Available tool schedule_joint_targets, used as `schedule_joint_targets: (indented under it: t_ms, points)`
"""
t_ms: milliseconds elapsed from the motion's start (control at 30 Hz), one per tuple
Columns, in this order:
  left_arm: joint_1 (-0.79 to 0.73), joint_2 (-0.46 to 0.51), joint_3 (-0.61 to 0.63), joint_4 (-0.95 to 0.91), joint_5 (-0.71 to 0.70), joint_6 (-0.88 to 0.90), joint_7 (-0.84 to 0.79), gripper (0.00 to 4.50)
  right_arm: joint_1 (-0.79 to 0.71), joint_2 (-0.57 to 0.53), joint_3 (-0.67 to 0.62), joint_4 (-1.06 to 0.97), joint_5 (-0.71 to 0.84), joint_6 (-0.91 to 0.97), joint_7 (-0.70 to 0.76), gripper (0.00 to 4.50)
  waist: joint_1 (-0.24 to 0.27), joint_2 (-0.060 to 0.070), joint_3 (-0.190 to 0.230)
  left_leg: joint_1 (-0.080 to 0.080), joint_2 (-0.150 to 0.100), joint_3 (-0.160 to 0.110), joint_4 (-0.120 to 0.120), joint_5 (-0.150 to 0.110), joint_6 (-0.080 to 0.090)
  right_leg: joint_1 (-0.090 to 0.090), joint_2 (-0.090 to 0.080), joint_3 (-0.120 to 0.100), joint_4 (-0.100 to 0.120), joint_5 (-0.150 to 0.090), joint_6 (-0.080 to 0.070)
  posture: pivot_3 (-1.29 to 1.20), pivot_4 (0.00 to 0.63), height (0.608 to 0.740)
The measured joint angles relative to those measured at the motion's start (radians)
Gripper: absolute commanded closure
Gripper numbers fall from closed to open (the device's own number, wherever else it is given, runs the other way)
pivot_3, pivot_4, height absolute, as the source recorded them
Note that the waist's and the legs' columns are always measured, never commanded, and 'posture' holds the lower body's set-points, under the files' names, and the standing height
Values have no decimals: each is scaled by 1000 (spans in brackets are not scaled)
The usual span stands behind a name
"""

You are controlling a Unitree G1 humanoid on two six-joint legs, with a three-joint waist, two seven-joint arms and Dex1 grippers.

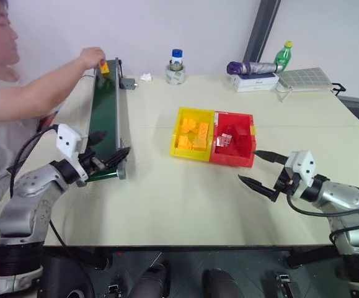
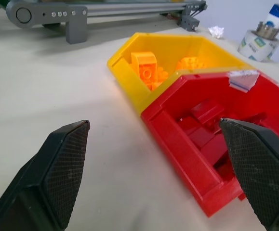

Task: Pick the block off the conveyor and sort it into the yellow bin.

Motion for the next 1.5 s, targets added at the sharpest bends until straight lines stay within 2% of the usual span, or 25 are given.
schedule_joint_targets:
  t_ms: [433, 800, 933, 1067, 1167, 1200, 1267, 1500]
  points:
    - [37, 0, 4, -16, -4, -12, -1, 25, -4, 0, 3, 0, -1, 0, 0, 0, 0, 0, 0, 0, 0, 0, 0, 0, 0, 0, 0, 0, 0, 0, 0, 0, 150, 740]
    - [163, -44, 55, -153, -56, -12, 72, 25, -35, 1, 20, 13, -7, -10, 13, 0, -1, 0, 0, 0, 0, 0, 0, 0, 0, 0, 0, 0, 0, 0, 0, 0, 150, 740]
    - [203, -109, 83, -204, -51, -32, 146, 25, -39, 1, 21, 24, -8, -18, 19, 0, 0, 0, 0, 0, 0, 0, 0, 0, 0, 0, 0, 0, 0, 0, 0, 0, 150, 740]
    - [278, -282, 93, -290, 111, -132, 391, 25, -48, 2, 25, 32, -8, -21, 24, 0, 1, 0, 0, 1, 0, 1, 2, 0, 0, 2, -1, 0, -1, 0, 0, 0, 150, 740]
    - [306, -317, 81, -294, 185, -149, 479, 25, -49, 2, 26, 42, -8, -21, 28, 0, 3, 0, 0, 0, 0, 0, 2, 0, 0, 2, 0, -1, 0, 0, 0, 0, 150, 740]
    - [316, -377, 78, -314, 239, -157, 563, 25, -54, 3, 27, 42, -8, -21, 28, 0, 2, 1, -1, 1, 0, 1, 3, 0, 0, 4, 0, 0, -1, 0, 0, 0, 150, 740]
    - [338, -447, 45, -318, 276, -157, 630, 25, -55, 4, 28, 42, -8, -22, 29, 0, 2, 1, -1, 1, 0, 1, 4, 0, 0, 5, 0, -1, -1, 0, 0, 0, 150, 740]
    - [326, -492, -18, -318, 304, -147, 684, 25, -67, 6, 29, 43, -10, -26, 29, 0, 2, 1, -1, 1, 1, 1, 4, 0, 0, 4, 0, -2, -1, 0, 0, 0, 150, 740]
